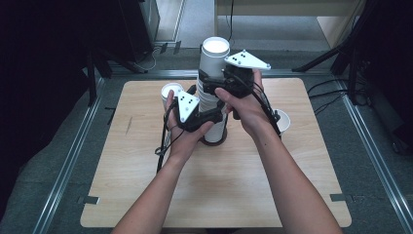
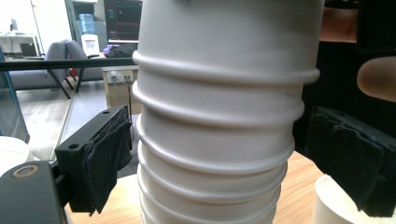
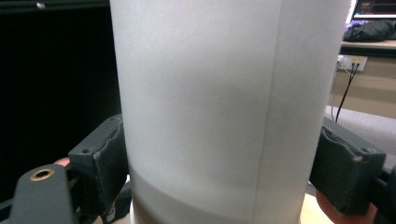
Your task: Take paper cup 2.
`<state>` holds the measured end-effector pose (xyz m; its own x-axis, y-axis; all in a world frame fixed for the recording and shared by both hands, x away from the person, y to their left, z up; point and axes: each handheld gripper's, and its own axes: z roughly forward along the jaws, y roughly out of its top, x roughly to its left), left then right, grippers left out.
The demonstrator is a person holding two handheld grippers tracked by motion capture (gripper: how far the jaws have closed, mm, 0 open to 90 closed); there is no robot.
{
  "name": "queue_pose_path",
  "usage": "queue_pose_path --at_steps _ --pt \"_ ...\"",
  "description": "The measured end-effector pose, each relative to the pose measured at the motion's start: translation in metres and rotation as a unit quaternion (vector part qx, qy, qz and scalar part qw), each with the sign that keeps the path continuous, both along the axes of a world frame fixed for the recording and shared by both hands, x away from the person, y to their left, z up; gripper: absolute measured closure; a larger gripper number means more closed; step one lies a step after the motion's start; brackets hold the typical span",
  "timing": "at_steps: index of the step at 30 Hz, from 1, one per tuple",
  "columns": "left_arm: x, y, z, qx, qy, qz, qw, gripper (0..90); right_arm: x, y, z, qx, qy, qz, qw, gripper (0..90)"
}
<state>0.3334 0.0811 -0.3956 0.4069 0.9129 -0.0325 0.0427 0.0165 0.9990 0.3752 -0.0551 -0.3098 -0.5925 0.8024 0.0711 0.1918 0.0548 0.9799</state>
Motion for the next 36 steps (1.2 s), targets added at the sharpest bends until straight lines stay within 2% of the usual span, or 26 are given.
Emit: queue_pose_path --at_steps 3,7,11,13,20,23,28,30,32,36 --pt "0.001 0.000 0.001 -0.005 0.003 0.000 1.0000 7.3 0.001 -0.002 -0.001 0.002 0.008 0.008 0.9999 14.7" --pt "0.003 -0.002 0.002 0.000 0.010 -0.003 0.9999 7.3 0.002 -0.003 -0.003 0.011 0.015 0.015 0.9997 14.3" --pt "0.007 0.000 0.006 -0.015 0.023 -0.012 0.9995 6.8 0.003 -0.004 -0.003 0.016 0.024 0.024 0.9993 13.9" --pt "0.008 -0.001 0.007 -0.014 0.027 -0.013 0.9994 6.4 0.003 -0.004 -0.003 0.015 0.023 0.024 0.9993 14.0" --pt "0.007 0.002 0.005 -0.007 0.025 -0.019 0.9995 10.2 0.003 -0.003 -0.004 0.013 0.003 0.016 0.9998 14.9" --pt "0.007 0.003 0.003 -0.003 0.020 -0.018 0.9996 11.9 0.004 -0.003 -0.003 0.025 0.003 0.012 0.9996 15.4" --pt "0.005 0.003 0.003 -0.003 0.019 -0.017 0.9997 12.9 0.003 -0.004 0.001 0.025 0.000 0.012 0.9996 15.5" --pt "0.005 0.003 0.003 -0.002 0.019 -0.017 0.9997 13.1 0.003 -0.005 0.004 0.036 -0.001 0.011 0.9993 15.5" --pt "0.004 0.003 0.003 -0.004 0.019 -0.017 0.9997 13.5 0.001 -0.005 0.010 0.043 -0.011 0.009 0.9990 15.5" --pt "0.004 0.003 0.002 -0.003 0.019 -0.018 0.9996 13.6 -0.004 -0.002 0.016 0.042 -0.034 -0.002 0.9985 16.1"
